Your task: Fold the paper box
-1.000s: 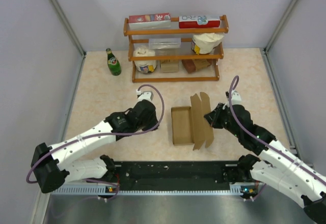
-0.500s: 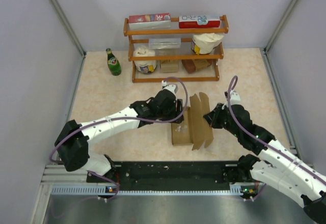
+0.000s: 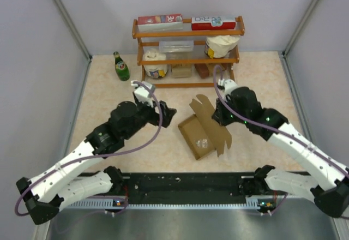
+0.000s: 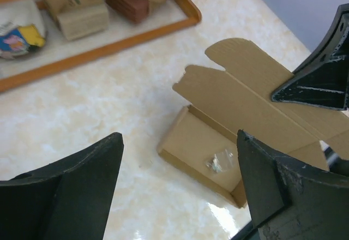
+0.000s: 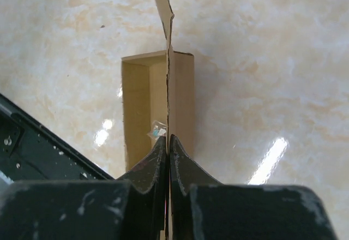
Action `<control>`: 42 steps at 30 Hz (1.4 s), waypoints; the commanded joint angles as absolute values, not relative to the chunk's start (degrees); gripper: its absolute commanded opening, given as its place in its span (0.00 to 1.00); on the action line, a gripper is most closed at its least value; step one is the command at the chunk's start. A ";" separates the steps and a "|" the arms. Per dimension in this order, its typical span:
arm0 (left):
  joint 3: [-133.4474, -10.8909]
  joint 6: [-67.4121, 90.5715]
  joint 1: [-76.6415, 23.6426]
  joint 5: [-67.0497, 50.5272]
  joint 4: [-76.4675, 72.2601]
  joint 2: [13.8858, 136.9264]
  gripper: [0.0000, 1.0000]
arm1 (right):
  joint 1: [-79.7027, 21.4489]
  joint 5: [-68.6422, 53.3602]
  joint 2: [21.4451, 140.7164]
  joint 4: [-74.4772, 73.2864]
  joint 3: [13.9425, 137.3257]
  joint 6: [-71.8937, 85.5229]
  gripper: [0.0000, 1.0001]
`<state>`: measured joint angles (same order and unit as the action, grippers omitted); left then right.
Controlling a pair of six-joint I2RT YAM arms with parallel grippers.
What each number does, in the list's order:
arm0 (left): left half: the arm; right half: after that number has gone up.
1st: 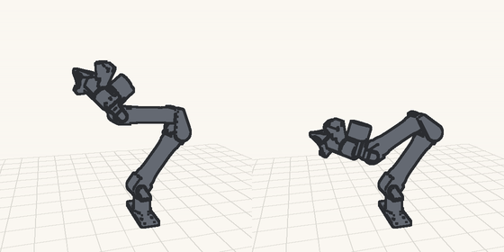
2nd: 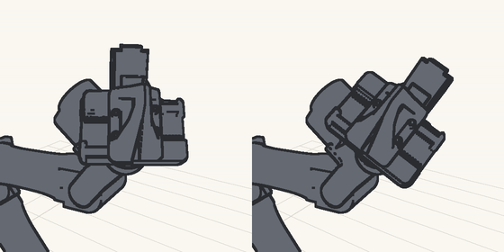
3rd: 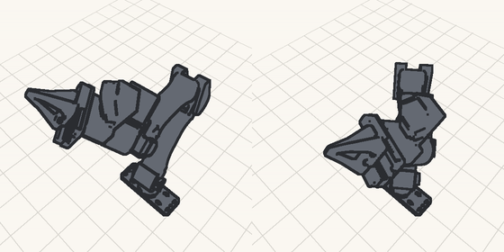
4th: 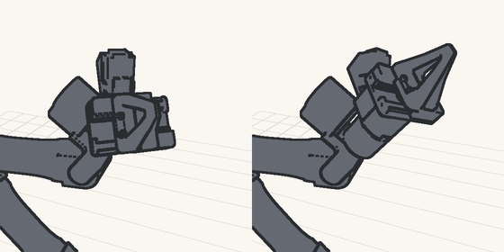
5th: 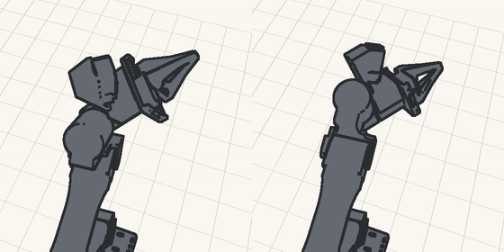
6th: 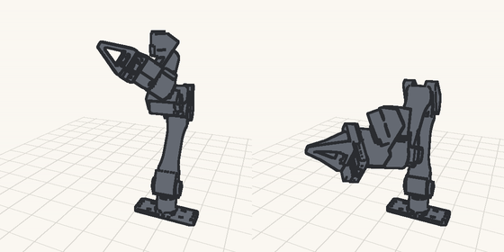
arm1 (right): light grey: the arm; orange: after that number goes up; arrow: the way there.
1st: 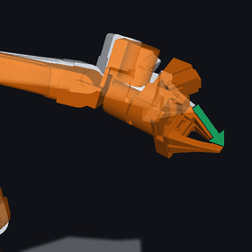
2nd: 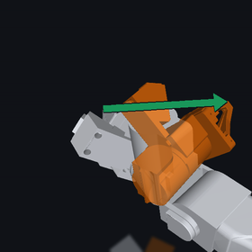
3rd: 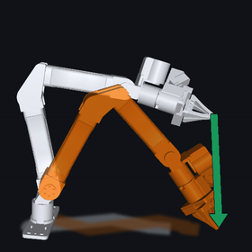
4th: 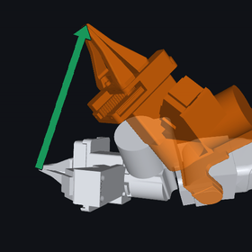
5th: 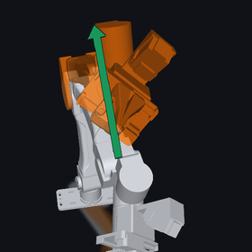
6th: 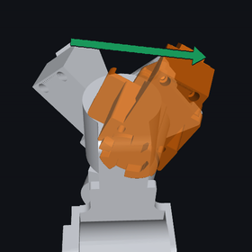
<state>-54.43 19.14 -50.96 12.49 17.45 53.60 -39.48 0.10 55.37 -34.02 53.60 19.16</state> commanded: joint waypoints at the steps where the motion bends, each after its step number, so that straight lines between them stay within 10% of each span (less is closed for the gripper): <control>1: -47.39 12.13 -43.44 1.71 8.81 45.89 0.89 | -39.02 -8.77 62.04 -41.57 64.32 5.03 0.00; 42: -38.67 -2.81 -33.75 -25.31 -11.34 63.36 0.90 | -30.32 -44.12 92.99 -58.54 88.50 -30.67 0.01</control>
<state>-35.33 -1.74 -34.09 -24.64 -6.57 61.91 -30.85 -40.58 92.51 -58.46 85.30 -29.04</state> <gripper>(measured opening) 0.913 0.008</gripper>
